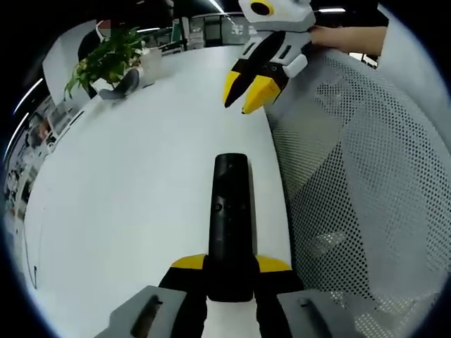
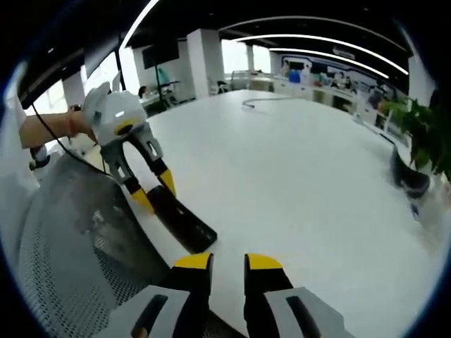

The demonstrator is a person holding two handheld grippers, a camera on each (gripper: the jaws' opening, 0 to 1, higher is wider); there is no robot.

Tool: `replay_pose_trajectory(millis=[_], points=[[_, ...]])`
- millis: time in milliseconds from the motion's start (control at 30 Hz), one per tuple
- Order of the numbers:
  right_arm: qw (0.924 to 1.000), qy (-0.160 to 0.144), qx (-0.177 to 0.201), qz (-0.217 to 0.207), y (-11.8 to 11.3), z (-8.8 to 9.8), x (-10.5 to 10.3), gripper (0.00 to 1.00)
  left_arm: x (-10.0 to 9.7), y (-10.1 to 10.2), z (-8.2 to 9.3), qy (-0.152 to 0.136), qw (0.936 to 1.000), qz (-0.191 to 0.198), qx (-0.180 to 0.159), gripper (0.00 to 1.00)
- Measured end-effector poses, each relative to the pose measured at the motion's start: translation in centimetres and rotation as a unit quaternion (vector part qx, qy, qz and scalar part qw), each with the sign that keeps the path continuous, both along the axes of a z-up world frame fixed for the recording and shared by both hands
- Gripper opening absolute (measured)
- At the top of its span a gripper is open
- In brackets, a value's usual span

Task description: Press the specified remote control buttons in sequence, fully releasing each button before pressing the next.

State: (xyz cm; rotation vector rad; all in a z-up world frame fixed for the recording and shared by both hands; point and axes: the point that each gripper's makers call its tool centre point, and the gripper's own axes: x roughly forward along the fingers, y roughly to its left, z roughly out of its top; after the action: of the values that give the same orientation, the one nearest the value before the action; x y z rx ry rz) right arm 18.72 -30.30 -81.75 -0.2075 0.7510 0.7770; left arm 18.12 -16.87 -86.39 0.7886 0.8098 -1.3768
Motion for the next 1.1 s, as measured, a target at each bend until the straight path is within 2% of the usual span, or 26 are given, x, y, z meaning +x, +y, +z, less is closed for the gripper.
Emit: replay_pose_trajectory(millis=[433,633,733,867,1033,1100], points=[[0.9999,0.001,-0.010,0.006,-0.1,-0.2,-0.1,0.13,-0.3,-0.1,0.0,0.003,1.0000,0.002,0.007,0.24],[0.9996,0.010,-0.008,0.024,0.6,-0.2,-0.7,0.04,-0.3,-0.1,-0.1,0.006,0.9999,0.002,0.013,0.24],[0.9992,0.019,0.001,0.036,0.9,-0.1,-1.1,0.00,-0.3,-0.1,-0.1,0.007,0.9999,0.004,0.012,0.24],[0.9989,0.022,0.024,0.035,1.3,0.7,-1.0,0.00,-0.3,0.0,-0.1,0.006,0.9999,0.007,0.007,0.24],[0.9984,0.027,0.026,0.042,1.7,1.1,-0.9,0.00,-0.3,0.0,-0.1,0.008,0.9999,0.007,0.010,0.24],[0.9973,0.041,0.033,0.052,2.1,1.1,-1.3,0.00,-0.3,0.0,-0.1,0.008,0.9999,0.009,0.011,0.24]])
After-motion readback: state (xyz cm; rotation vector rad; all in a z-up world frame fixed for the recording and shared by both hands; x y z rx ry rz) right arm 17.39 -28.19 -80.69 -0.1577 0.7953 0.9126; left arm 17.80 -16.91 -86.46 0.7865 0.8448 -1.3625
